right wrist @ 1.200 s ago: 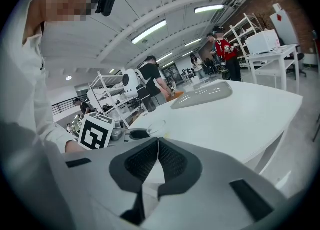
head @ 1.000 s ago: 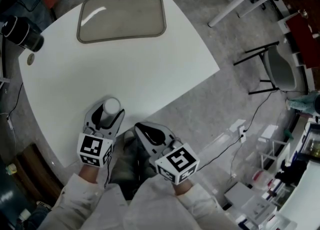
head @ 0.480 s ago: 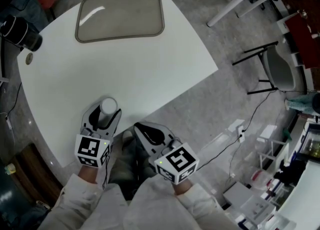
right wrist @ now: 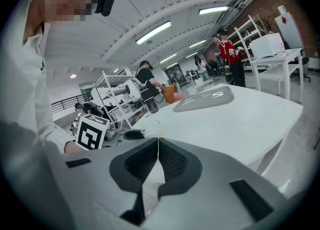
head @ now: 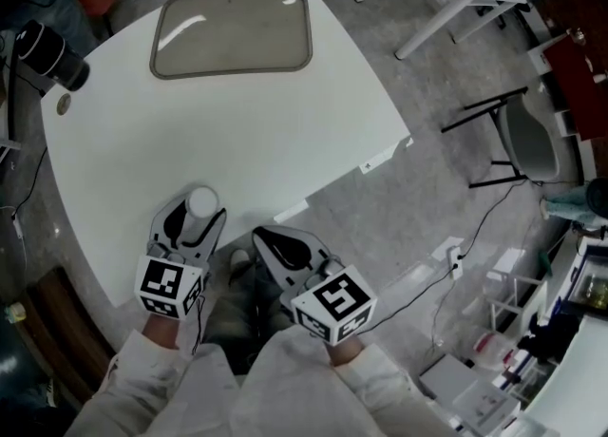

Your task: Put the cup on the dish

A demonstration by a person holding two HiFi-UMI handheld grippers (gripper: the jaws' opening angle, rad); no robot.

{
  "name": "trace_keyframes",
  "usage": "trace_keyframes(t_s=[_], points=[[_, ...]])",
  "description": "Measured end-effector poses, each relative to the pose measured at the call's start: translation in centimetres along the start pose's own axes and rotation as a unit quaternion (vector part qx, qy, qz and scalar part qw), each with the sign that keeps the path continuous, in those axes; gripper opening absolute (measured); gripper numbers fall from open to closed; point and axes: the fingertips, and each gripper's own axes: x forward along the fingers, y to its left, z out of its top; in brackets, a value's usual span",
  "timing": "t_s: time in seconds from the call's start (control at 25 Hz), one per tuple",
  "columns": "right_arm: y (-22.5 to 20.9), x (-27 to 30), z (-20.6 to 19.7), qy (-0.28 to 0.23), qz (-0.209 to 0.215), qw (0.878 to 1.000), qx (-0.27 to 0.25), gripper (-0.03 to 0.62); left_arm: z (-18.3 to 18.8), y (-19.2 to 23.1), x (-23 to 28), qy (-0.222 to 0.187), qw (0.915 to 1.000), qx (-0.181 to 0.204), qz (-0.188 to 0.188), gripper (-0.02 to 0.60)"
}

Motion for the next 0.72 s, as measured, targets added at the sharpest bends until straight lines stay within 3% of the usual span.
trace_keyframes(t_s=[0.4, 0.72], points=[[-0.2, -1.5, 4.4, -0.033, 0.013, 0.998, -0.043, 0.015, 3.8, -1.6, -1.3, -0.038, 0.9988, -0.019, 0.023, 0.241], [-0.3, -1.7, 5.5, -0.041, 0.018, 0.997, -0.059, 0.015, 5.5, -2.0, -1.8, -0.053, 0.998, -0.023, 0.024, 0.241]])
